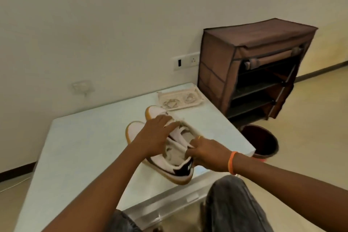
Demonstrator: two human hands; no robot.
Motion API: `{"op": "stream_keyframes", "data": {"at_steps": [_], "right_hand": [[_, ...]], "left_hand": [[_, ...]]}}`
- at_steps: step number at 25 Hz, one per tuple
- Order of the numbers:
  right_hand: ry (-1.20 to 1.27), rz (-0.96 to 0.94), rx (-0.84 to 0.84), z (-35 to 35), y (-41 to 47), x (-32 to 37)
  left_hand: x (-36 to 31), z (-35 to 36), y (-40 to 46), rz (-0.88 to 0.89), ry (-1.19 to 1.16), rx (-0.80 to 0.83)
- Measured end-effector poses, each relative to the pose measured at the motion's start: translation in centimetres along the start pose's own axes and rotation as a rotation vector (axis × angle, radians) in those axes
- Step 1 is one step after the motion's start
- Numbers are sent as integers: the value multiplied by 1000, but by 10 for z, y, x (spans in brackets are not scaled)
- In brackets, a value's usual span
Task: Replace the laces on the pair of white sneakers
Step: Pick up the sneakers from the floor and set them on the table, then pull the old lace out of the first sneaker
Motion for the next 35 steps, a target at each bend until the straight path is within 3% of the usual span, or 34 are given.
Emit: {"op": "stream_keyframes", "data": {"at_steps": [3,6,11,17,21,23,26,29,31,35], "right_hand": [[0,-172,40,33,51,26],[24,-265,91,68,74,33],[21,-312,83,87,81,12],[-46,60,145,84,79,-20],[40,210,62,69,68,-12],[80,278,112,70,62,-5],[91,364,225,81,57,-5],[209,558,127,87,62,-25],[415,661,40,94,68,-27],[624,603,57,109,87,-20]], "left_hand": [[54,46,-25,-133,-105,152],[79,78,-39,-120,-37,218],[83,103,-24,-134,-23,216],[82,98,-1,-331,-63,112],[82,97,3,-329,-74,115],[84,97,6,-370,-152,112],[84,99,13,-519,-291,65],[84,104,14,-729,-464,0],[86,110,8,-885,-604,-59],[95,120,-9,-1065,-737,-170]]}}
Point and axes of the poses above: each hand's wrist, its own y-axis towards the middle knuckle, its own z-axis out of the palm, x = y × z, the point moved 6 cm from there along y, towards the middle knuckle, and after that the axes turned 1 degree about -y, right-handed, at the moved point
